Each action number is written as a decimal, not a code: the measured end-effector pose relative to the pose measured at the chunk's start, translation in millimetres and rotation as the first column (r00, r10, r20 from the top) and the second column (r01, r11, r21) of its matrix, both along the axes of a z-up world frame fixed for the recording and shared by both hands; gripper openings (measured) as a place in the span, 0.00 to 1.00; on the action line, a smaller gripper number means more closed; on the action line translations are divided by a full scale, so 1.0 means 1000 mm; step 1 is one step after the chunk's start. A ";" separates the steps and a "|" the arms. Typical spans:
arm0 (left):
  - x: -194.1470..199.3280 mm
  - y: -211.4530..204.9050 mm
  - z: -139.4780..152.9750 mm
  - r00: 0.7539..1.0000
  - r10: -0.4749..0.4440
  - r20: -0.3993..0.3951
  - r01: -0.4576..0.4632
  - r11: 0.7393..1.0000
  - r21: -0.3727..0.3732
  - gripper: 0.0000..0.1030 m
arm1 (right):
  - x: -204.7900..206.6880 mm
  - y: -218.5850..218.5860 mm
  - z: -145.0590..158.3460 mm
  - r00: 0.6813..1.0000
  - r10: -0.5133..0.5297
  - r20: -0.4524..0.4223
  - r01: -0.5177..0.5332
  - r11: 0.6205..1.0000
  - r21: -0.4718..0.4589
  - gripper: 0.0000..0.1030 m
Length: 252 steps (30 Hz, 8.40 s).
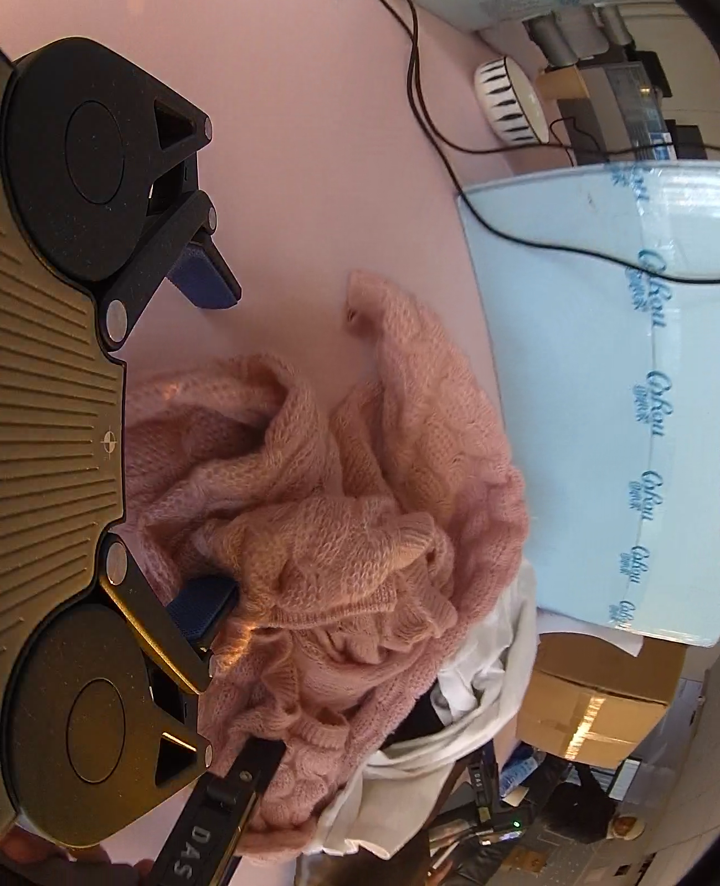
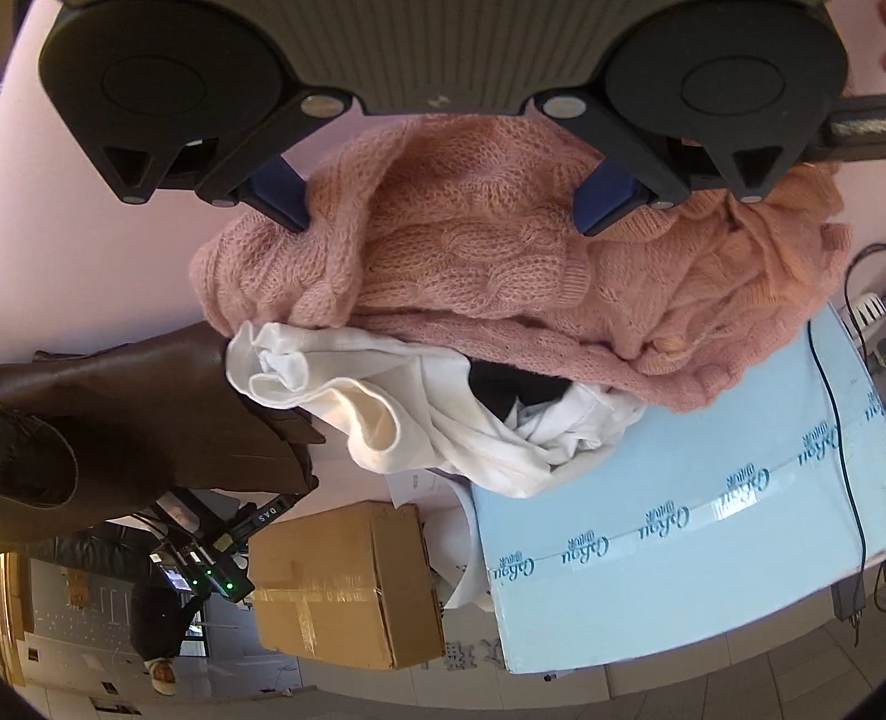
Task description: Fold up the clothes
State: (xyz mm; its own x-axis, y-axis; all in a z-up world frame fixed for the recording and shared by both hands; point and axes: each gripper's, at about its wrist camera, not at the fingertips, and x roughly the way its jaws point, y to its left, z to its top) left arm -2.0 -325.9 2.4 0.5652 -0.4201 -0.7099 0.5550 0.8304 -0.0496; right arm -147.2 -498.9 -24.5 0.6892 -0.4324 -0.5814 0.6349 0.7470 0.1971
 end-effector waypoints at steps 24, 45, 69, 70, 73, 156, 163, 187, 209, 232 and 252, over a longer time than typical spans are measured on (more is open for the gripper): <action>-0.024 -0.002 0.001 0.987 -0.069 0.148 0.074 0.997 -0.029 0.21 | -0.010 0.014 0.000 0.991 -0.006 0.131 -0.007 0.995 0.098 0.18; -0.017 0.114 0.034 0.997 0.070 0.021 -0.068 0.993 -0.094 0.19 | -0.047 0.128 0.027 0.961 0.184 0.207 -0.217 0.964 0.154 0.16; -0.053 0.187 0.081 0.993 0.048 0.106 -0.023 0.973 -0.228 0.19 | -0.093 0.205 0.087 0.900 0.389 0.196 -0.362 0.919 -0.158 0.25; -0.054 0.192 0.084 0.993 0.050 0.105 -0.024 0.971 -0.237 0.19 | -0.096 0.213 0.090 0.889 0.414 0.197 -0.381 0.906 -0.184 0.25; -0.058 0.206 0.091 0.992 0.058 0.109 -0.028 0.964 -0.263 0.19 | -0.098 0.233 0.095 0.839 0.502 0.212 -0.456 0.859 -0.231 0.25; -0.025 0.469 0.048 0.870 0.288 -0.399 -0.415 0.866 -0.280 0.20 | -0.012 0.118 0.049 0.754 0.650 0.096 -0.655 0.730 0.196 0.65; -0.054 0.496 0.054 0.861 0.235 -0.450 -0.387 0.878 -0.281 0.62 | -0.058 0.081 0.034 0.854 0.490 0.173 -0.516 0.755 0.405 0.76; -0.046 0.422 0.016 0.849 0.098 -0.519 -0.308 0.890 -0.337 0.83 | -0.054 0.119 0.031 0.855 0.509 0.102 -0.517 0.819 0.250 0.85; -0.062 0.428 0.049 0.900 0.129 -0.417 -0.280 0.904 -0.324 0.07 | -0.036 0.134 0.026 0.902 0.426 0.068 -0.431 0.889 0.156 0.12; -0.154 0.499 0.057 0.761 0.344 -0.549 -0.547 0.795 -0.260 0.08 | -0.055 0.115 0.028 0.917 0.399 0.016 -0.396 0.906 0.147 0.16; -0.064 0.533 0.079 0.747 0.415 -0.520 -0.636 0.673 -0.377 0.64 | 0.045 0.111 0.083 0.848 0.516 0.122 -0.529 0.811 0.250 0.75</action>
State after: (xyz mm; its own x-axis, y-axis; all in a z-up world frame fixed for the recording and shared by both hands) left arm -66.5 207.4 80.9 0.5521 -0.4833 -0.6794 -0.1236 0.7584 -0.6399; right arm -102.4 -388.3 59.0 0.7960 0.1656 -0.5822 0.1489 0.8787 0.4536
